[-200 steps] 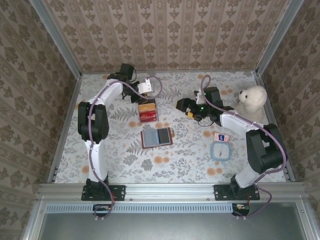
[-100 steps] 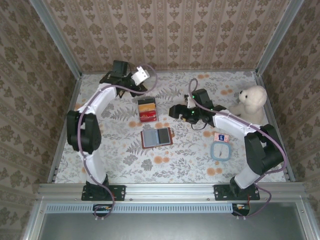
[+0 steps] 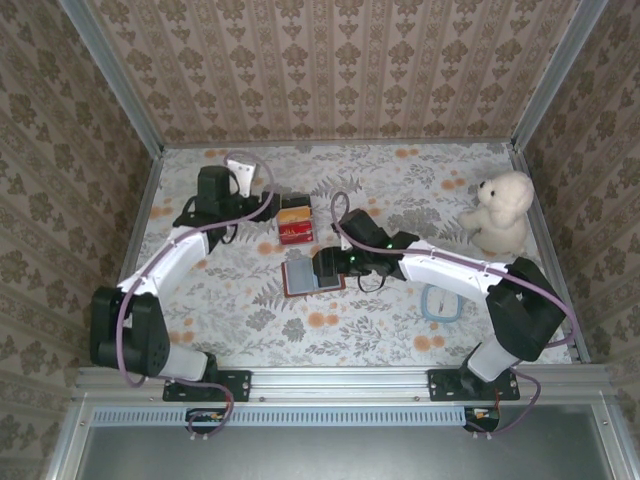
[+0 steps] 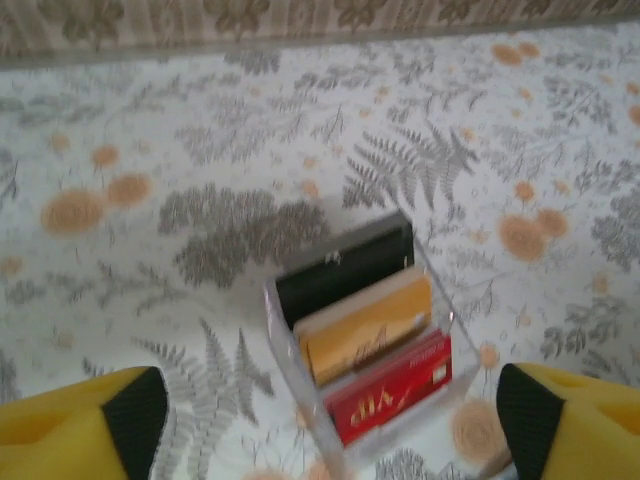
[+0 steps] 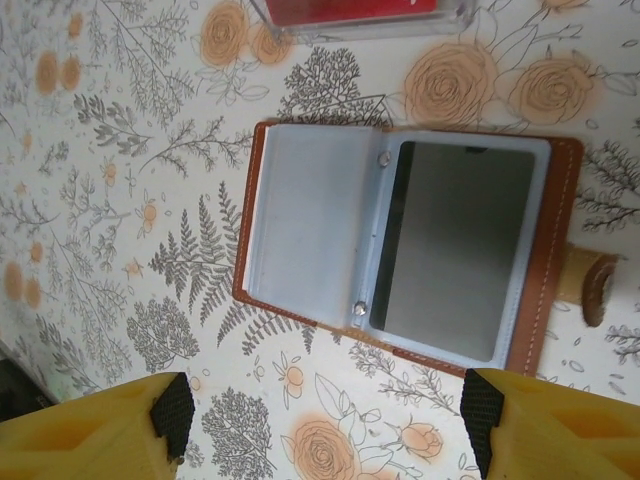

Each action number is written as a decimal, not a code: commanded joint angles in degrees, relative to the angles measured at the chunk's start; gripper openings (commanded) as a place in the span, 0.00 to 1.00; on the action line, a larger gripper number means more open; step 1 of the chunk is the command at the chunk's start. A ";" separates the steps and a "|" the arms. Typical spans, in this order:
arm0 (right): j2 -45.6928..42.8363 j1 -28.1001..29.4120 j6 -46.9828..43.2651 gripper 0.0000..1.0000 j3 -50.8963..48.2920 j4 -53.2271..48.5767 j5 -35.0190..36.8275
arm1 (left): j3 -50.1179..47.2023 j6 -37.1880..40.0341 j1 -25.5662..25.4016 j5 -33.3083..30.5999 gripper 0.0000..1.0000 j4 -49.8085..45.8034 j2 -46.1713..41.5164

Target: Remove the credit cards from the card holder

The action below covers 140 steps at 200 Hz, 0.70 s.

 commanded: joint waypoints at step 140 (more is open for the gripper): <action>14.98 -0.62 2.27 0.40 9.07 -7.37 10.11 | -16.74 -38.42 -10.15 3.47 0.81 0.93 -7.59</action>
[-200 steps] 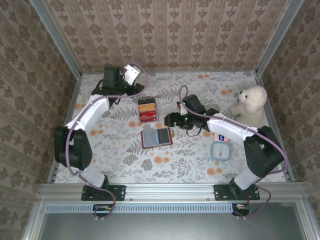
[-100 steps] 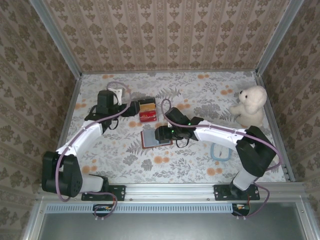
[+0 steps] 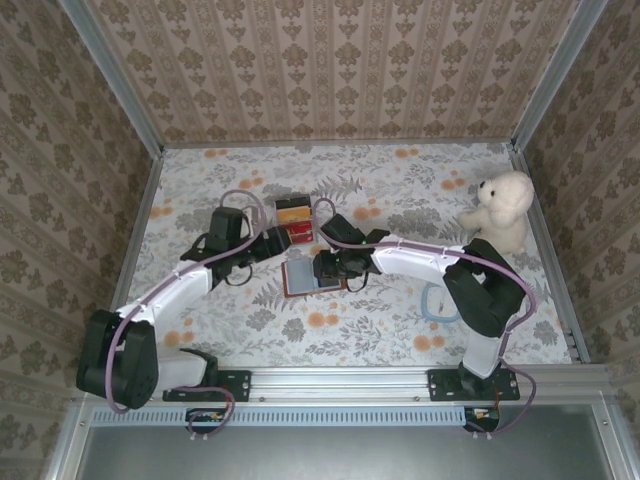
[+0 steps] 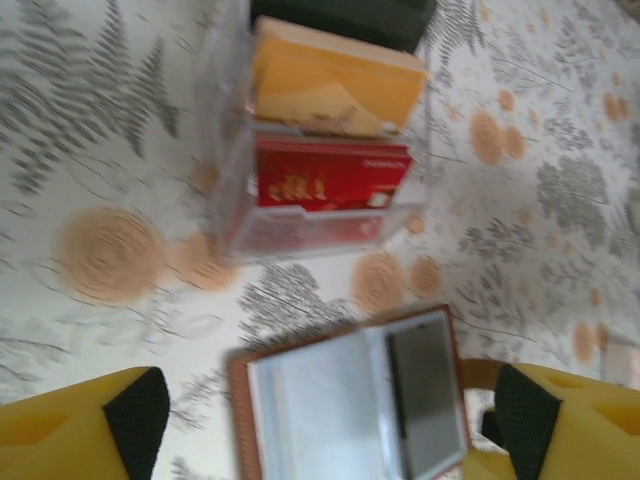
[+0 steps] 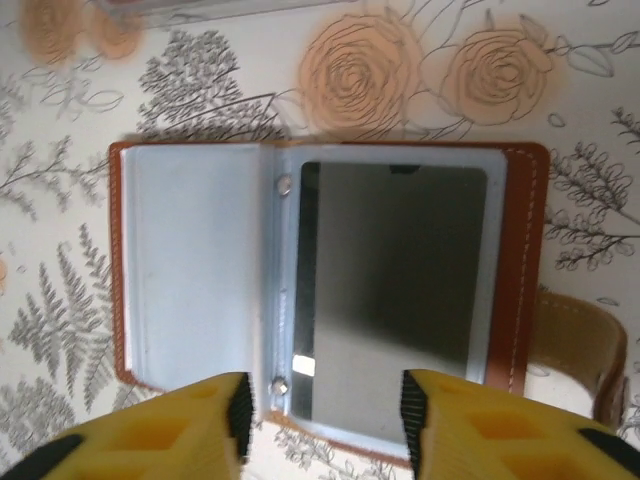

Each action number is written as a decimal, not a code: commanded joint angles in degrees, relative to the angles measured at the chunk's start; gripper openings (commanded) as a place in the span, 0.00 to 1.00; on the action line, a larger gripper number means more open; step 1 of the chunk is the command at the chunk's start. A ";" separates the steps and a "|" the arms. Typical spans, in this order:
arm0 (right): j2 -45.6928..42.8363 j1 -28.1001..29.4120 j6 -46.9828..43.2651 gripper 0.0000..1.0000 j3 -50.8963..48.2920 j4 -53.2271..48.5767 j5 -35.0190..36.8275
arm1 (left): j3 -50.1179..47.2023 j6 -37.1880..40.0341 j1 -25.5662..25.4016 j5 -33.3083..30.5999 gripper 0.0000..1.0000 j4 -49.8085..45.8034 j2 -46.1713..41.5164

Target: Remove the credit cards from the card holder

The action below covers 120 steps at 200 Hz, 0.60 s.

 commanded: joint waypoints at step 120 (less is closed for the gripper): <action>3.79 -3.52 1.33 0.29 1.28 -3.28 0.83 | -1.00 -19.84 -16.97 -2.20 0.23 10.04 13.83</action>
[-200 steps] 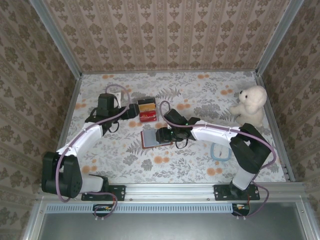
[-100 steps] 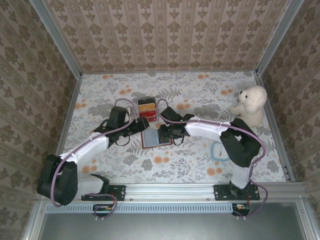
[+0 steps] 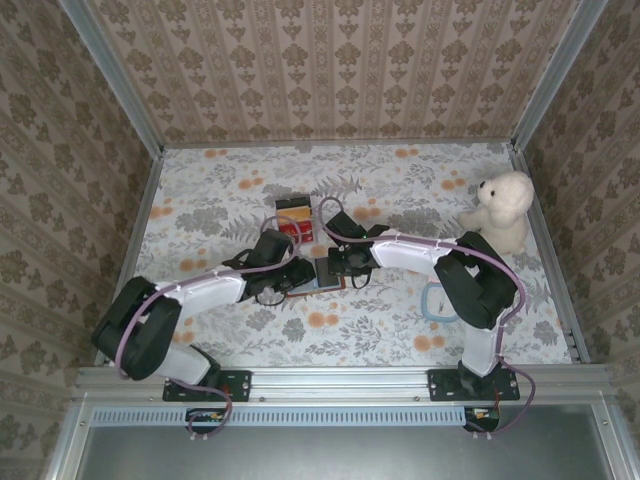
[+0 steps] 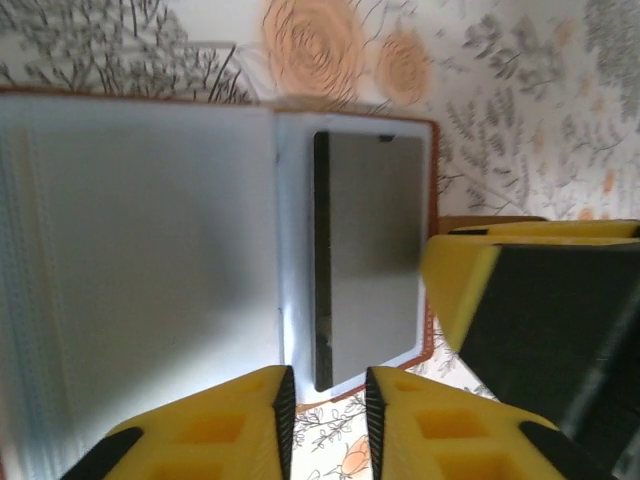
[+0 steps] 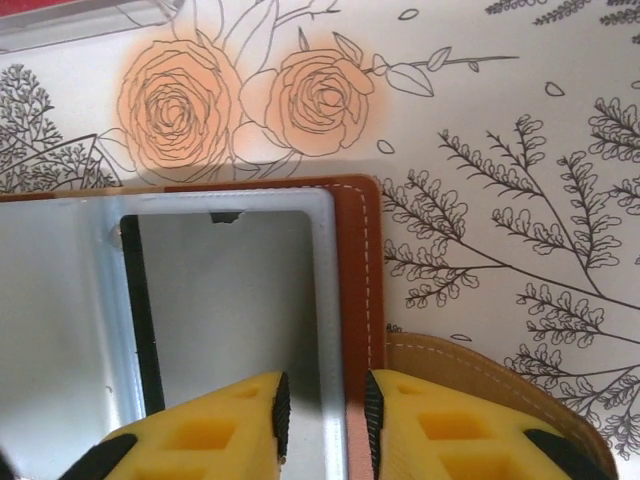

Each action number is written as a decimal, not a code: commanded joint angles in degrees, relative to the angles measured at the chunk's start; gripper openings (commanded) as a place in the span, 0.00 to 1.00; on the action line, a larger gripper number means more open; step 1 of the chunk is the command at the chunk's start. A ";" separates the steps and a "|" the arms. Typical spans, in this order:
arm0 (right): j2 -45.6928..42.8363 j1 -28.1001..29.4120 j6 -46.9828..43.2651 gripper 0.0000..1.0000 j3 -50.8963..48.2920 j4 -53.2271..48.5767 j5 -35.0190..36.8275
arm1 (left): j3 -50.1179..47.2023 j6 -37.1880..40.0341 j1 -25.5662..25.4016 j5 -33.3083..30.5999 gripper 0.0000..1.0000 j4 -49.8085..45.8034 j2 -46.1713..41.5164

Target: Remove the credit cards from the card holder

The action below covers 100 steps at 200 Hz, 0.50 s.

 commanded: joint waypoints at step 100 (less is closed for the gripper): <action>2.69 -1.66 0.73 0.26 -0.16 1.14 -6.65 | 2.05 -4.17 -0.48 0.73 0.17 6.10 7.17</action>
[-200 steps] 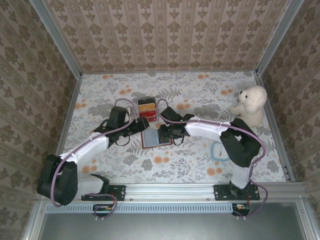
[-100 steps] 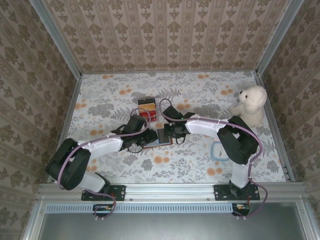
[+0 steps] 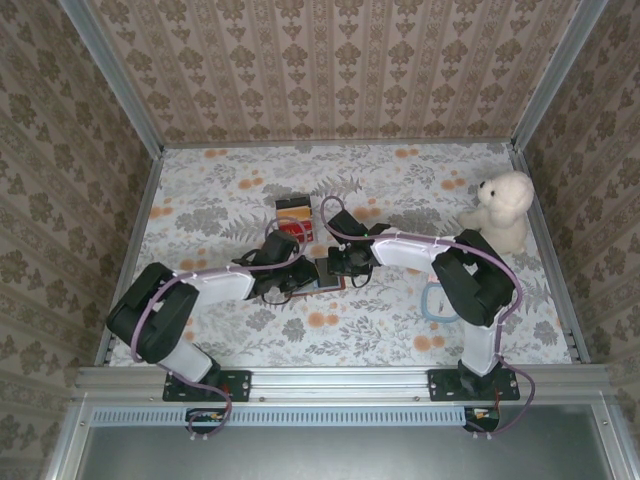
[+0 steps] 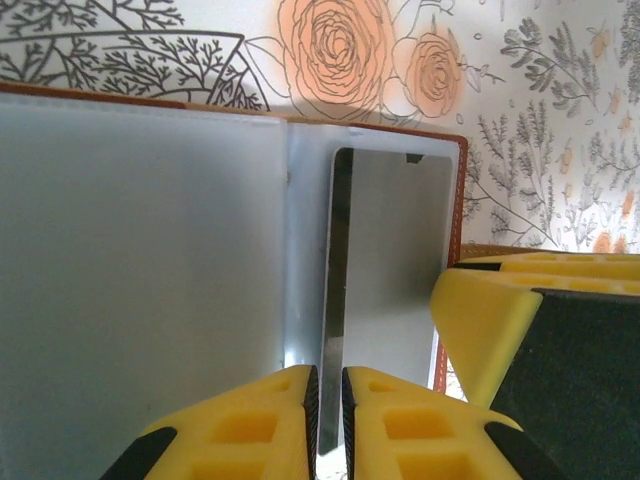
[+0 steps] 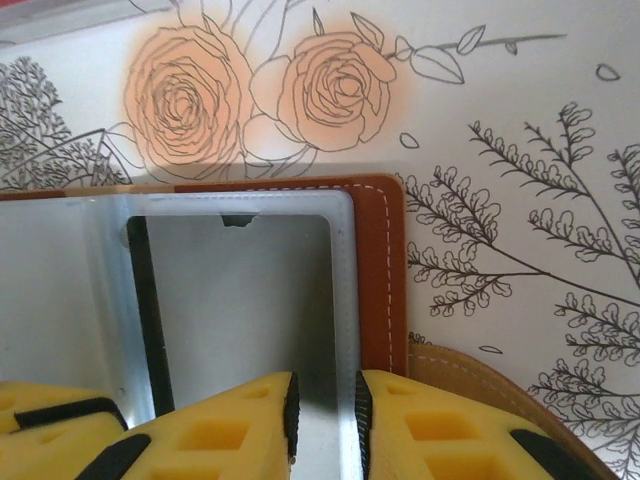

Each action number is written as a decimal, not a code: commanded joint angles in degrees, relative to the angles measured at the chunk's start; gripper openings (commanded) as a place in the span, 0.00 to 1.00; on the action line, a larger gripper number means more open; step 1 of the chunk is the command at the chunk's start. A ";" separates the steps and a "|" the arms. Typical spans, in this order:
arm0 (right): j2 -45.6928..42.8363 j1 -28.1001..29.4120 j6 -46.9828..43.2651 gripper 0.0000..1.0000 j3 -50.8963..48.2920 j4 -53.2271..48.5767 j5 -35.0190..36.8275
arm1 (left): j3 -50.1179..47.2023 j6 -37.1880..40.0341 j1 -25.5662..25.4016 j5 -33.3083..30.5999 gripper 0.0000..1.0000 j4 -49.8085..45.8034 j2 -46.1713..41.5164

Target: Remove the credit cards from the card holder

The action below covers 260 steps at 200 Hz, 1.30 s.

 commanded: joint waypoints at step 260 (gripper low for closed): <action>4.64 -0.74 -0.36 0.19 0.03 -1.45 -2.61 | -1.95 -0.03 2.22 5.14 0.07 5.98 2.03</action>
